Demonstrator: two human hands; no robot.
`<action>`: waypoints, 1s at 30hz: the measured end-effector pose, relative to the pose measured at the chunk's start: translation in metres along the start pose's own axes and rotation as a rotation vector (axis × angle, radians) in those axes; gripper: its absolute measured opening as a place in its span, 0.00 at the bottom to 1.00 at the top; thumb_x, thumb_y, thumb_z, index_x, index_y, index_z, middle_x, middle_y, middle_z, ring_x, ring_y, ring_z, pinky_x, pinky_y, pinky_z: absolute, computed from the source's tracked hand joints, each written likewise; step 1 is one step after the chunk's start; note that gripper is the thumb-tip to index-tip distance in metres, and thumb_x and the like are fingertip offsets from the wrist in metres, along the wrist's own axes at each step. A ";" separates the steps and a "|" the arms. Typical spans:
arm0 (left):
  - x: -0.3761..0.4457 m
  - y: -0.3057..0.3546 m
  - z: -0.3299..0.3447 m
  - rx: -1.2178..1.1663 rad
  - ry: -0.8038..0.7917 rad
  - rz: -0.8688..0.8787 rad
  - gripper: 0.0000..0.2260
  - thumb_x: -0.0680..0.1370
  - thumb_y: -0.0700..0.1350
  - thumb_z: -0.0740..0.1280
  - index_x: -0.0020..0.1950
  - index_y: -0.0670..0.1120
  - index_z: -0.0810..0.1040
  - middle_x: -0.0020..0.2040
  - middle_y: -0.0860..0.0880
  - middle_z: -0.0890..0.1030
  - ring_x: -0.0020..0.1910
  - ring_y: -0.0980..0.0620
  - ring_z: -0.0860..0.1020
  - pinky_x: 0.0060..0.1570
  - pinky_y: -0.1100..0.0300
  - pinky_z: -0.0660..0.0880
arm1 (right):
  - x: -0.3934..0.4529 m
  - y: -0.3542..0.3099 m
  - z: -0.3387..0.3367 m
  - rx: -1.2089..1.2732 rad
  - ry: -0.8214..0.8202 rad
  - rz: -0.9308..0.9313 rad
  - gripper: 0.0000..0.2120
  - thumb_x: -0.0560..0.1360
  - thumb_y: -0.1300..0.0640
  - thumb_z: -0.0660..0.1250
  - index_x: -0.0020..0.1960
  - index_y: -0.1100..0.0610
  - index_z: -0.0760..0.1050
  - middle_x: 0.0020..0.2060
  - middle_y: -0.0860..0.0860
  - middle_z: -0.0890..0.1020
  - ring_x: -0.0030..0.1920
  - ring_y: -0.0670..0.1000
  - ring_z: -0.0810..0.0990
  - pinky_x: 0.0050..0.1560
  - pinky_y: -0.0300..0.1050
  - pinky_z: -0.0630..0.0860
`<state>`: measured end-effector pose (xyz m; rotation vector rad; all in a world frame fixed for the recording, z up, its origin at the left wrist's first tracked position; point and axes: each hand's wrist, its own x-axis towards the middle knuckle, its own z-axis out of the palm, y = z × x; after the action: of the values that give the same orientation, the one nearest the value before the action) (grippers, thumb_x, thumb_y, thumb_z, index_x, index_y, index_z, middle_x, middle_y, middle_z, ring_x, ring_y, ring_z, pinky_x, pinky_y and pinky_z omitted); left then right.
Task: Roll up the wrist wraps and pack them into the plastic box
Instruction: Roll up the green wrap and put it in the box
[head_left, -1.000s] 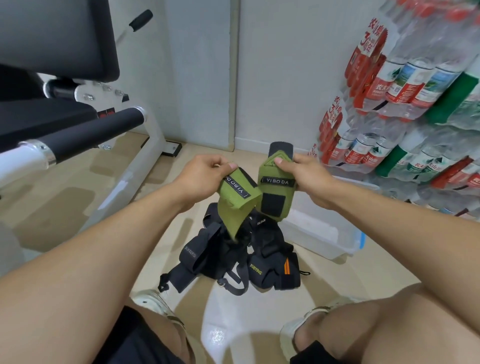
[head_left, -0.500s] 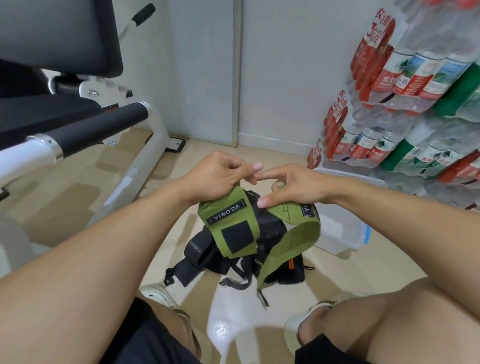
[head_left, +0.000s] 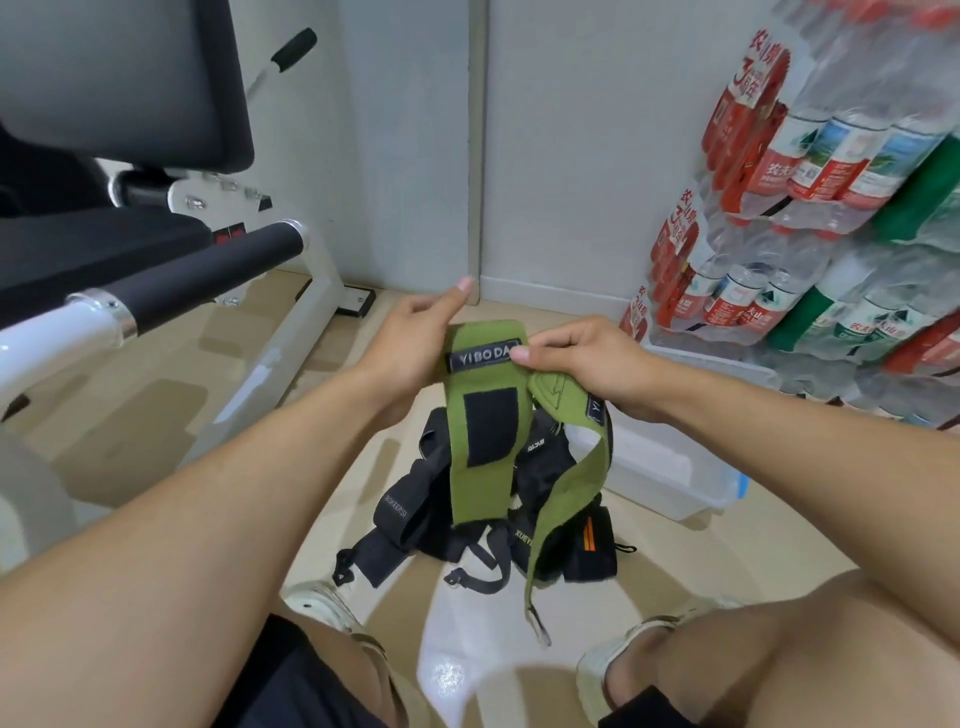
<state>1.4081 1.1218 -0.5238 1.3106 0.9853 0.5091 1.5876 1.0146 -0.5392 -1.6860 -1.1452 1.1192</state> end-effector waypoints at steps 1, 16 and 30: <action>0.000 -0.001 0.000 0.010 -0.063 -0.035 0.23 0.80 0.62 0.65 0.64 0.45 0.80 0.49 0.50 0.87 0.47 0.52 0.85 0.49 0.57 0.81 | 0.001 0.002 -0.002 0.088 0.026 0.020 0.11 0.76 0.51 0.74 0.55 0.56 0.86 0.50 0.52 0.88 0.53 0.51 0.87 0.66 0.51 0.77; 0.011 -0.013 0.003 0.048 0.077 0.088 0.02 0.80 0.44 0.71 0.49 0.45 0.82 0.42 0.51 0.85 0.37 0.57 0.82 0.35 0.68 0.76 | 0.010 0.015 -0.025 0.052 0.199 0.136 0.17 0.72 0.47 0.78 0.59 0.52 0.85 0.53 0.46 0.87 0.55 0.45 0.85 0.67 0.43 0.76; 0.011 -0.018 0.000 0.122 0.022 0.092 0.28 0.78 0.44 0.74 0.75 0.52 0.67 0.47 0.51 0.84 0.44 0.53 0.82 0.56 0.54 0.80 | 0.009 0.002 -0.001 0.306 0.228 0.108 0.10 0.77 0.54 0.73 0.56 0.58 0.85 0.47 0.54 0.88 0.48 0.51 0.88 0.49 0.41 0.83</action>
<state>1.4101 1.1264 -0.5444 1.4678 0.9899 0.5412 1.5911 1.0219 -0.5430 -1.5990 -0.7088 1.0743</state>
